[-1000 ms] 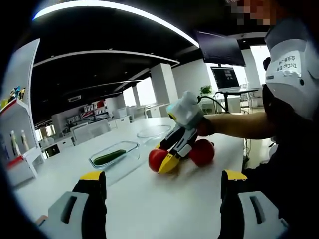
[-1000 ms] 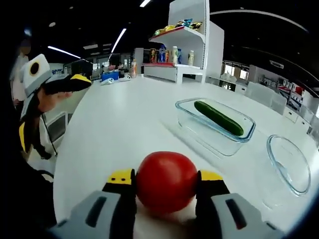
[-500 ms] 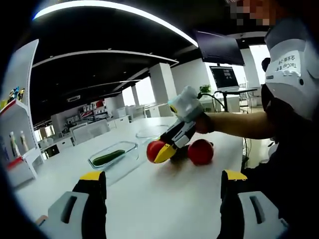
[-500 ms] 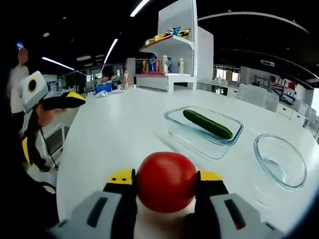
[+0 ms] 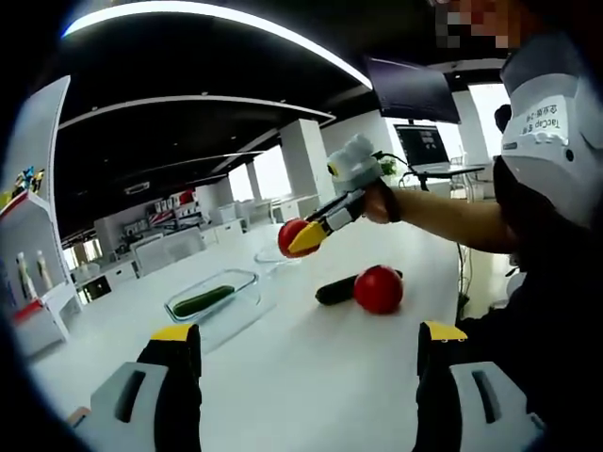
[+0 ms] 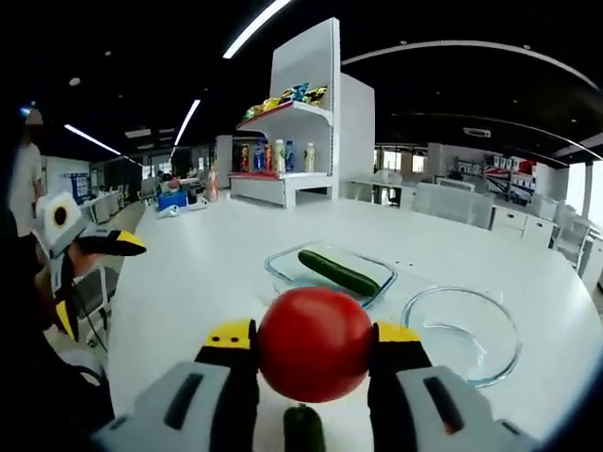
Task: Sort the scattered tomatoes and cucumbers on the table and place them into their respective storage containers
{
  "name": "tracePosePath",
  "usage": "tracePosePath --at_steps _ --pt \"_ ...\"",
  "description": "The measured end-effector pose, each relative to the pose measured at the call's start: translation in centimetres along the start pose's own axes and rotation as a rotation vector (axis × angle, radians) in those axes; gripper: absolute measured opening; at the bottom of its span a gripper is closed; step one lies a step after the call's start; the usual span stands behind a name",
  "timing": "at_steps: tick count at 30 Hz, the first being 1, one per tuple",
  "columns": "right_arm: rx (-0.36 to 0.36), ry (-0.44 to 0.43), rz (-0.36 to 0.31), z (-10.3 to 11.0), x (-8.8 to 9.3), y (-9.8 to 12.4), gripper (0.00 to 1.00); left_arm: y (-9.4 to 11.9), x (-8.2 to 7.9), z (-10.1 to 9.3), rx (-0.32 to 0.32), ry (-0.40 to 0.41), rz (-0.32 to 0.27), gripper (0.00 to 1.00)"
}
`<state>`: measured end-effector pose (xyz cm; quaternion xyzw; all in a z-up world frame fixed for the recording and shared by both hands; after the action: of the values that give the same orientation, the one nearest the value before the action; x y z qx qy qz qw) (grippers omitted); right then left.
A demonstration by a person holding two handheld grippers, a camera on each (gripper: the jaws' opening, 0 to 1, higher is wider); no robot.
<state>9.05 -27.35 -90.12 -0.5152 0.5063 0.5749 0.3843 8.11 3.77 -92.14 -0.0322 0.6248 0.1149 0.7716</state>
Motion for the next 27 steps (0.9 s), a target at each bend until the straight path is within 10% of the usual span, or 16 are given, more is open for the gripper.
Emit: tracePosePath --at_steps 14,27 --pt "0.138 0.045 -0.035 -6.7 -4.6 1.7 0.41 -0.2 -0.5 -0.6 0.016 -0.010 -0.004 0.95" --pt "0.234 0.069 0.069 -12.0 -3.8 -0.3 0.41 0.3 -0.8 -0.7 0.019 -0.008 -0.014 0.95"
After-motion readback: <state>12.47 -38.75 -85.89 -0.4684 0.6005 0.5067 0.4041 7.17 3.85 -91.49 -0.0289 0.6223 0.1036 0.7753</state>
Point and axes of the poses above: the point that each gripper's makers call its tool centre point, and the gripper's own axes: y roughly backward along the fingers, z roughly to its left, x roughly out of its underside, the point moved 8 cm from there along y, roughly backward along the fingers, and after that the axes turned 6 degrees about -z, right-handed, at the moved point
